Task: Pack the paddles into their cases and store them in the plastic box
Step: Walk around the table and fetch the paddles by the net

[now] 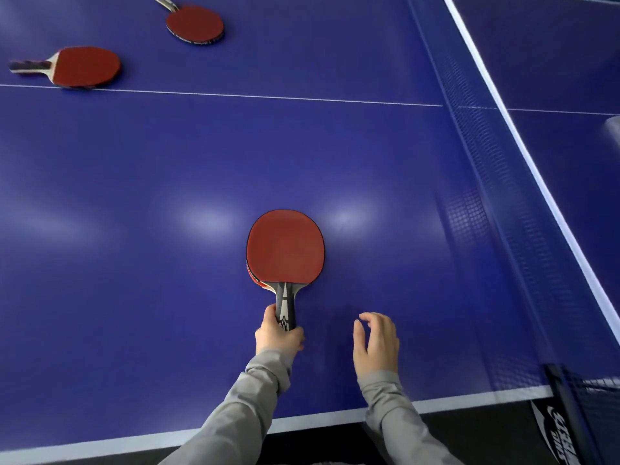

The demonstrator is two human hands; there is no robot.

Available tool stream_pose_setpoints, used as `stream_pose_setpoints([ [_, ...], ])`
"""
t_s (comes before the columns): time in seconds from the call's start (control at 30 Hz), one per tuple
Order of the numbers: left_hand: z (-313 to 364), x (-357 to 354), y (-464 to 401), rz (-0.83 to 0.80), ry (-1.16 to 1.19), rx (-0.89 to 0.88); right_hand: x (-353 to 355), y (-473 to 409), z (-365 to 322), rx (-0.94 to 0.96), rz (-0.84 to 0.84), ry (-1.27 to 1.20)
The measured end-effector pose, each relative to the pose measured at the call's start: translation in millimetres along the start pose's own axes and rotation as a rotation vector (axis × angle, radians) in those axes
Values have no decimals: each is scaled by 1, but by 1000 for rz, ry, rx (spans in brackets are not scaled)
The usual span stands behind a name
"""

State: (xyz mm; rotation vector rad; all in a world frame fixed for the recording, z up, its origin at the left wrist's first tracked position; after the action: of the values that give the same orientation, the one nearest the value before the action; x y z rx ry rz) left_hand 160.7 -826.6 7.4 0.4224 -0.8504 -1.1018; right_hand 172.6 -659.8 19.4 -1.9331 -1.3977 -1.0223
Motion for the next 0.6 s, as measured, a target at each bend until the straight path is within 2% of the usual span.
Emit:
stream_pose_setpoints([
  [0.3,-5,11,-2,70,-28,-87,2,17,4,-31,29,-6],
  [0.6,-10,21,0,64,-37,-142,1,35,2,-25,37,-11],
])
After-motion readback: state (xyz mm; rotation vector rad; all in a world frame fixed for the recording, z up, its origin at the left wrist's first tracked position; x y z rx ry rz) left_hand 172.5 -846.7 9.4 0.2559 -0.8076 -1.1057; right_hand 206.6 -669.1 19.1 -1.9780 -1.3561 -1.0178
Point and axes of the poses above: each hand's wrist, its own y-axis away from the middle knuckle, its own x-axis out of the back of the hand, z = x × y, the point moved 1 cm from there along -y, towards the middle knuckle, and after that the axes turned 6 degrees about z, right-handed, at the moved point
